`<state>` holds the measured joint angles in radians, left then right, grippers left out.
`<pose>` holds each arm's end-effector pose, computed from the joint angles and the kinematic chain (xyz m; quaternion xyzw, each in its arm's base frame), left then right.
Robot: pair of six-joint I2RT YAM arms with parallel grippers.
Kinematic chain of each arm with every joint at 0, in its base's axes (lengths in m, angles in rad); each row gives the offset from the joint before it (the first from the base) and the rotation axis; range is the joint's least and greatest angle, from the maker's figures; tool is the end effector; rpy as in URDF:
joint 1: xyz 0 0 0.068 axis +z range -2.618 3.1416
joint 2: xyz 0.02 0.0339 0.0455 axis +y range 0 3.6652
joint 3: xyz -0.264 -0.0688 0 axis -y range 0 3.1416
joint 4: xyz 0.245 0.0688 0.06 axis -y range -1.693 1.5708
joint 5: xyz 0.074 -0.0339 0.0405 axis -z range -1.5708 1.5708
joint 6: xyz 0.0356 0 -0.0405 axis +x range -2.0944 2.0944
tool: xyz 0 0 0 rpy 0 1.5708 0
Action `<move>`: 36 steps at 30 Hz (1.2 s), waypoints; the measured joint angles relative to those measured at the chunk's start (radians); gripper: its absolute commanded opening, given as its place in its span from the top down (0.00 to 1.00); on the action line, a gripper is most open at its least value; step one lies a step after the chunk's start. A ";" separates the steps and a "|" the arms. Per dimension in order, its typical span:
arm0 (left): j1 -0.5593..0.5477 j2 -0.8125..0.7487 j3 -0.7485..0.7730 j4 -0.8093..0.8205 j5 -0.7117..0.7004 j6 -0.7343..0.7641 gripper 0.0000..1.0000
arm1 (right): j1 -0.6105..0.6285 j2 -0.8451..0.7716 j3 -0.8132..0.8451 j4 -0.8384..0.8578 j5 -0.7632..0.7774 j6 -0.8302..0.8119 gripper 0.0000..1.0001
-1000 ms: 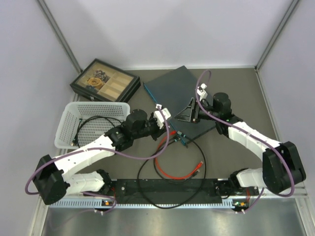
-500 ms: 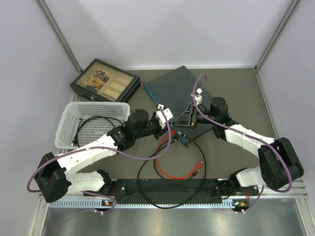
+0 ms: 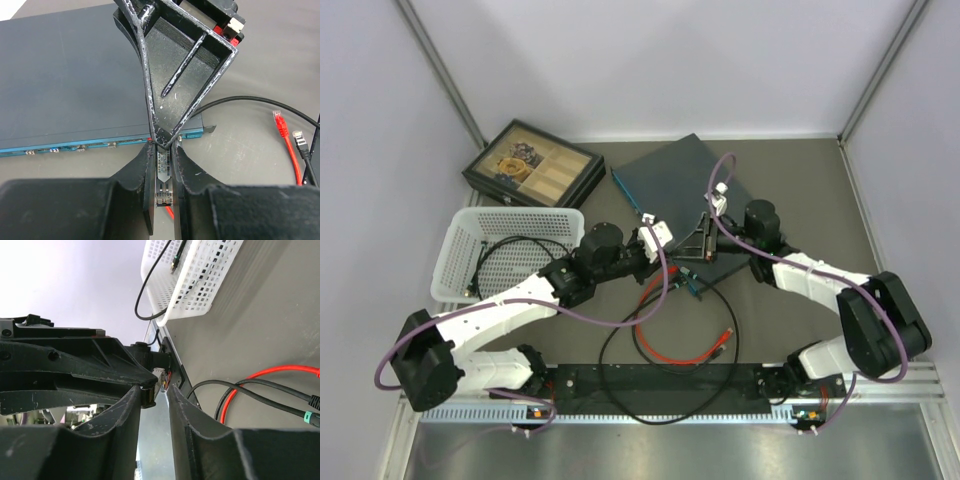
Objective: Insert the plug into the switch port
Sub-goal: Pick up the plug from the center of the board.
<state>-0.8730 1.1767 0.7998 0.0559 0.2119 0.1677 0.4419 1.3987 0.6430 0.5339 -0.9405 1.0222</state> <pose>0.1689 -0.2131 0.2886 0.4546 0.6690 -0.2814 0.5163 0.2470 0.1487 0.2284 -0.0719 0.7481 0.6353 0.1776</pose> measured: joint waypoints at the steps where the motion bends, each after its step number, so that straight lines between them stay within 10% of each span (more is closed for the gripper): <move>1: 0.000 0.000 0.000 -0.002 0.000 0.000 1.00 | 0.002 0.002 0.000 0.004 0.000 0.001 0.73; 10: -0.002 0.007 -0.005 0.004 -0.016 0.001 0.97 | 0.005 0.013 -0.002 0.040 -0.006 0.022 1.00; 16: -0.006 0.000 -0.035 0.053 -0.044 0.006 0.41 | 0.006 0.020 -0.009 0.062 -0.006 0.035 1.00; 21: -0.007 -0.063 -0.107 0.099 -0.087 0.016 0.25 | 0.015 0.020 -0.014 0.078 -0.021 0.054 1.00; 36: 0.014 -0.311 -0.337 0.217 -0.083 0.071 0.23 | 0.006 0.020 -0.015 0.088 -0.044 0.071 1.00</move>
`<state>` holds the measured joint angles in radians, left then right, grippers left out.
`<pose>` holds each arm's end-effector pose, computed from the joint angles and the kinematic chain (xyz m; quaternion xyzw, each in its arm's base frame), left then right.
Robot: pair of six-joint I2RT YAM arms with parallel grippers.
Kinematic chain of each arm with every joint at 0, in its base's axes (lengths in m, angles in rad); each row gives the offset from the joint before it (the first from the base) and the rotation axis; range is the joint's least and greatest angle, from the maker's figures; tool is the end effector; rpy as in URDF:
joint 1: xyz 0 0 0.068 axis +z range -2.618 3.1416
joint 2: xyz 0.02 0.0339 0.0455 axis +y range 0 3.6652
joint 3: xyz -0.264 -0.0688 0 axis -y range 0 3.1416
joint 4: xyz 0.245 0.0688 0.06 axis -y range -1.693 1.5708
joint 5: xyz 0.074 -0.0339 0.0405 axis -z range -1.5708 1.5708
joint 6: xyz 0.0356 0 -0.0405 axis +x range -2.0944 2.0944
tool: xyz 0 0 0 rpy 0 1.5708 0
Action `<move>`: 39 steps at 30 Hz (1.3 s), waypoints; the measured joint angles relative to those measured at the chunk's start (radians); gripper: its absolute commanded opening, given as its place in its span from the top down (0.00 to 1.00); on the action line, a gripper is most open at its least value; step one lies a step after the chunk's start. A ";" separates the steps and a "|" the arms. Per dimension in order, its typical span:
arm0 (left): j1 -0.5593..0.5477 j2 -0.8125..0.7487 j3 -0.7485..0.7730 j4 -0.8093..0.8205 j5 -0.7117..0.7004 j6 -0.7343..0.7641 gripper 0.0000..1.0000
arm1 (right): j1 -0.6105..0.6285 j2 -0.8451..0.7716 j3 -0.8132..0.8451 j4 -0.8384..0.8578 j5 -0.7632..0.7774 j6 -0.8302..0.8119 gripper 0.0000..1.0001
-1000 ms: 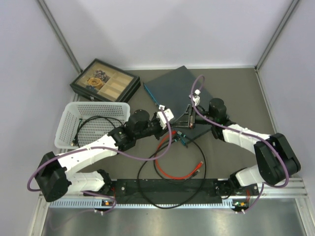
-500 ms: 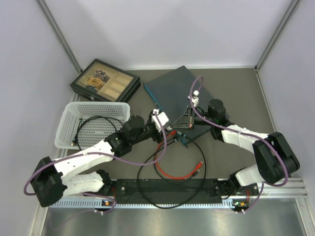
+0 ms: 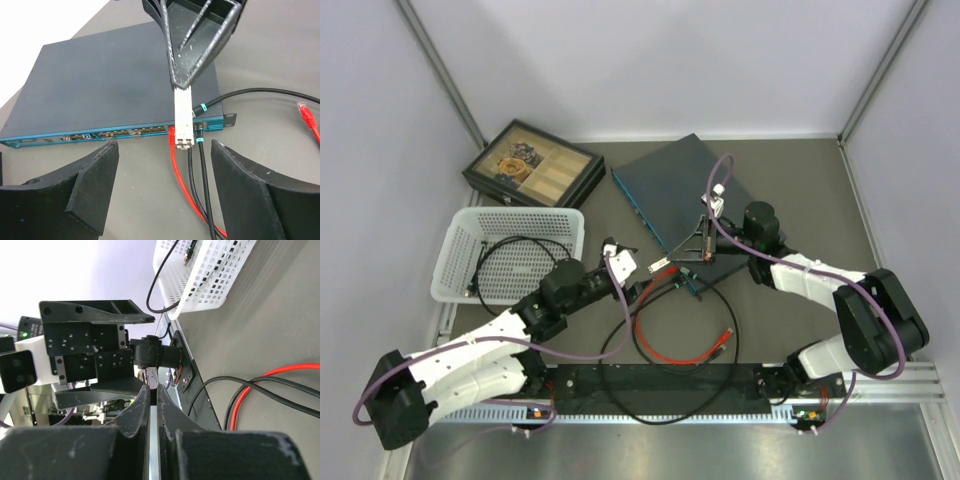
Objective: Insert the plug into the switch port
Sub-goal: Pick up the plug from the center of the board.
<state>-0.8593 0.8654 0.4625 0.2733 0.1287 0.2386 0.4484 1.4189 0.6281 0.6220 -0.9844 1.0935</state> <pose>0.1311 -0.1591 0.2595 0.4275 0.6175 -0.2471 0.6123 0.2461 0.1513 0.2267 -0.0756 0.7354 0.6551 0.1561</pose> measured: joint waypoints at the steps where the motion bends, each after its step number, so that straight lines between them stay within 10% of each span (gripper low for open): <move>1: 0.003 -0.005 -0.012 0.014 0.012 0.000 0.25 | 0.000 0.000 0.000 0.000 -0.002 0.000 1.00; 12: 0.085 -0.018 -0.132 0.226 0.137 -0.035 0.51 | 0.000 0.000 -0.015 0.000 -0.004 0.003 1.00; 39: 0.087 0.075 -0.133 0.310 0.331 -0.100 0.43 | -0.007 0.000 -0.019 0.004 0.005 0.008 1.00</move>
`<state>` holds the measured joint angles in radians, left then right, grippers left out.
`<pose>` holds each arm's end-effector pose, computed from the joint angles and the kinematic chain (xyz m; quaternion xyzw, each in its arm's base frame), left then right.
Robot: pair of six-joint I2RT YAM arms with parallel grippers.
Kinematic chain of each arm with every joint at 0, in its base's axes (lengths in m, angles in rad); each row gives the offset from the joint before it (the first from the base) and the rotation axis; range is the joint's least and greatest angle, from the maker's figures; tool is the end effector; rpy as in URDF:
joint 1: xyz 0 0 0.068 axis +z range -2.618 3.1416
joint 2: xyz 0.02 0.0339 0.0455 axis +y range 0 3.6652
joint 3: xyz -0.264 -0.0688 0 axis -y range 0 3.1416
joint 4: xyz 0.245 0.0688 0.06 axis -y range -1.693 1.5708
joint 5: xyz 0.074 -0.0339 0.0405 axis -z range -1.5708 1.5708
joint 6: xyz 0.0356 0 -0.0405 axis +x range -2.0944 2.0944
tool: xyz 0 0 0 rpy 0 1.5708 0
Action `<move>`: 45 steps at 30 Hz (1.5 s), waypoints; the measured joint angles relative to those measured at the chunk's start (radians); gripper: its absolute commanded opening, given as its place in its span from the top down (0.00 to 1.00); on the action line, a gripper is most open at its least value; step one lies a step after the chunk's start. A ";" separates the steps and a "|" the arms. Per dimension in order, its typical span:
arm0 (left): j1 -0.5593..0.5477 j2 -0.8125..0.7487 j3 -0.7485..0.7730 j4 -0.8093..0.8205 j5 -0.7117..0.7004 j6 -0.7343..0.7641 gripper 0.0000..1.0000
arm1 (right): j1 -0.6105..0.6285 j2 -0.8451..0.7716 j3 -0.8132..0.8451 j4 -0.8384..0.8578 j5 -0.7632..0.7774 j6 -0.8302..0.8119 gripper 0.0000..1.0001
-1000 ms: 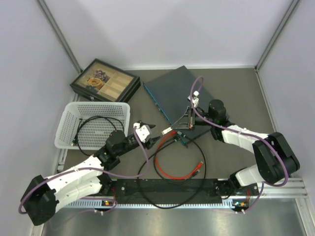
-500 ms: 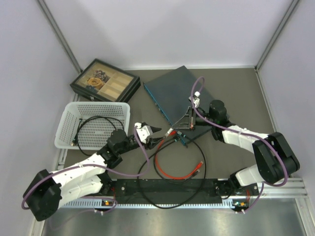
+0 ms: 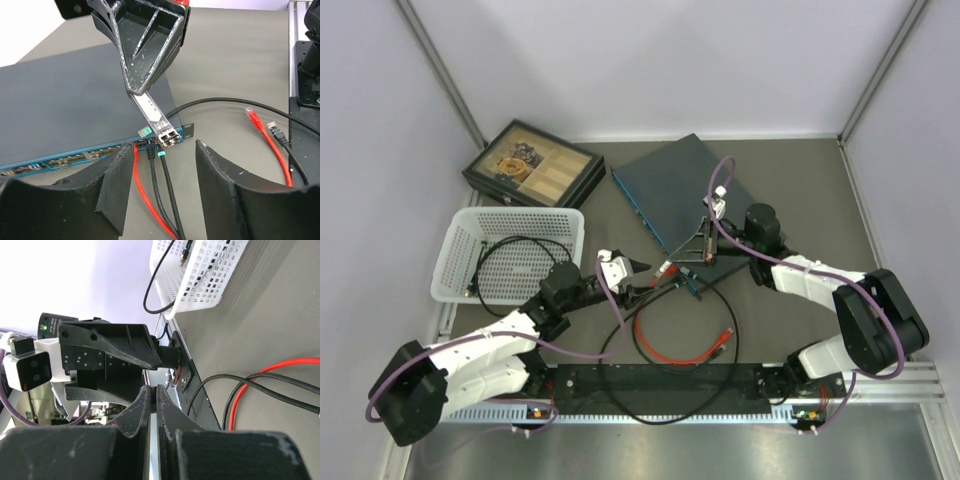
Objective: Insert the plug into the switch port
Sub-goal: Pick up the plug from the center of the board.
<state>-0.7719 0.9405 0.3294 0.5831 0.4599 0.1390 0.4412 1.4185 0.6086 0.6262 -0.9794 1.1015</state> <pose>0.1361 -0.1546 0.2324 0.4498 0.5570 -0.3665 0.5942 0.2447 0.1483 0.2212 -0.0645 0.7394 0.6526 0.1523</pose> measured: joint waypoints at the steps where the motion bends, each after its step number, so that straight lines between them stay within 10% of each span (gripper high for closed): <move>1: 0.000 0.008 0.002 0.002 0.000 -0.008 0.44 | 0.000 0.000 0.000 0.000 0.001 0.000 1.00; 29: -0.052 0.097 0.043 0.061 -0.114 -0.074 0.54 | 0.000 -0.005 -0.009 -0.030 0.048 -0.009 1.00; 45: -0.088 0.097 0.062 -0.017 -0.249 -0.021 0.83 | -0.001 -0.010 -0.009 -0.050 0.078 -0.010 1.00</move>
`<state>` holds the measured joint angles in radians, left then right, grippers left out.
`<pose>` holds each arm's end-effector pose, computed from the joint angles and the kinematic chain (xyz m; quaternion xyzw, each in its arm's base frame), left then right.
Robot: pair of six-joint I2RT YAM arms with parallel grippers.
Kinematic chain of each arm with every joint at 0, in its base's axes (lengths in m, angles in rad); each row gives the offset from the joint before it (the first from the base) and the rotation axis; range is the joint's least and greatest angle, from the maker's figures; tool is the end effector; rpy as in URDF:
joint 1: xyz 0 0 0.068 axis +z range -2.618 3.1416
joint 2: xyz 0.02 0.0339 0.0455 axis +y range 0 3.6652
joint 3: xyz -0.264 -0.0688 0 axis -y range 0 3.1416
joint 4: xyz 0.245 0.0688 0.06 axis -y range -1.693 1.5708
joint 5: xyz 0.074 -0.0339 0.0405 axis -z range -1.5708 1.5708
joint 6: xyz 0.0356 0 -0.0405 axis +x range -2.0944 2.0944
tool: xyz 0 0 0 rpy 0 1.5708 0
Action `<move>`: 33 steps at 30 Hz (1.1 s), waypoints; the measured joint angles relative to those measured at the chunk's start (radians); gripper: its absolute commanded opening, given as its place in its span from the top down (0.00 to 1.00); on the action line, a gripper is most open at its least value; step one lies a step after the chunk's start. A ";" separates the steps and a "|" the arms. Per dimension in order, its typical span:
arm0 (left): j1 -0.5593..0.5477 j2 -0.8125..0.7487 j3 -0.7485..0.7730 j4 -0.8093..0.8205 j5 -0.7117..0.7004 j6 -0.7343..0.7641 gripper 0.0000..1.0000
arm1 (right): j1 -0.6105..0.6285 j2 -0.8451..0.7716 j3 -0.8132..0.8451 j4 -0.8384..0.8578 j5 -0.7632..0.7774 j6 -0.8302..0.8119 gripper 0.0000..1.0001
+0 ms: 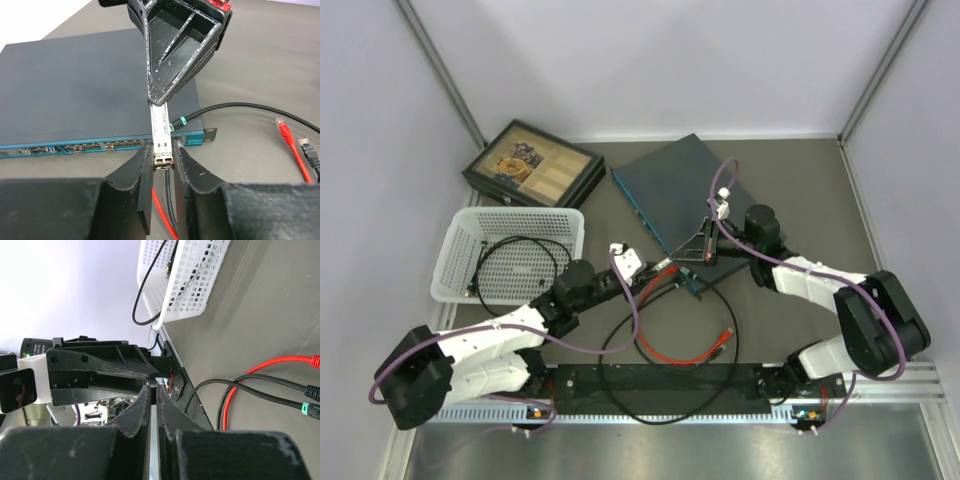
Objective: Insert the plug into the switch port
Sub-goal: Pick up the plug from the center of the board.
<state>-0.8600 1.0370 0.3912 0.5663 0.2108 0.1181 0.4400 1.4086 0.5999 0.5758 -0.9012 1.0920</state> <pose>0.1418 -0.1761 0.2326 0.4062 0.6114 -0.3166 0.6008 0.2445 0.1460 0.2161 -0.0297 0.7555 0.6332 0.1655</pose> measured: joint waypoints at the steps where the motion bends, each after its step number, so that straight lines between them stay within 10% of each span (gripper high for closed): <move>1: -0.001 0.000 0.000 -0.001 -0.005 0.000 0.85 | 0.000 -0.001 -0.001 0.000 0.002 0.000 1.00; 9: -0.008 0.000 0.000 0.002 -0.048 -0.008 1.00 | 0.000 -0.009 -0.003 0.000 0.015 0.000 1.00; 14: -0.010 0.006 0.000 0.006 -0.067 -0.011 1.00 | -0.006 -0.010 -0.003 -0.003 0.016 -0.003 0.48; 19: -0.008 0.042 -0.006 0.010 -0.105 -0.025 1.00 | -0.082 -0.032 -0.003 -0.044 0.016 -0.050 0.18; 33: 0.179 0.285 -0.027 0.098 0.048 -0.087 1.00 | -0.438 -0.023 0.217 -0.378 0.294 -0.447 0.02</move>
<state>-0.6815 1.3216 0.3645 0.6643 0.2584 0.0311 0.0025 1.3857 0.8169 0.1974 -0.6075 0.6453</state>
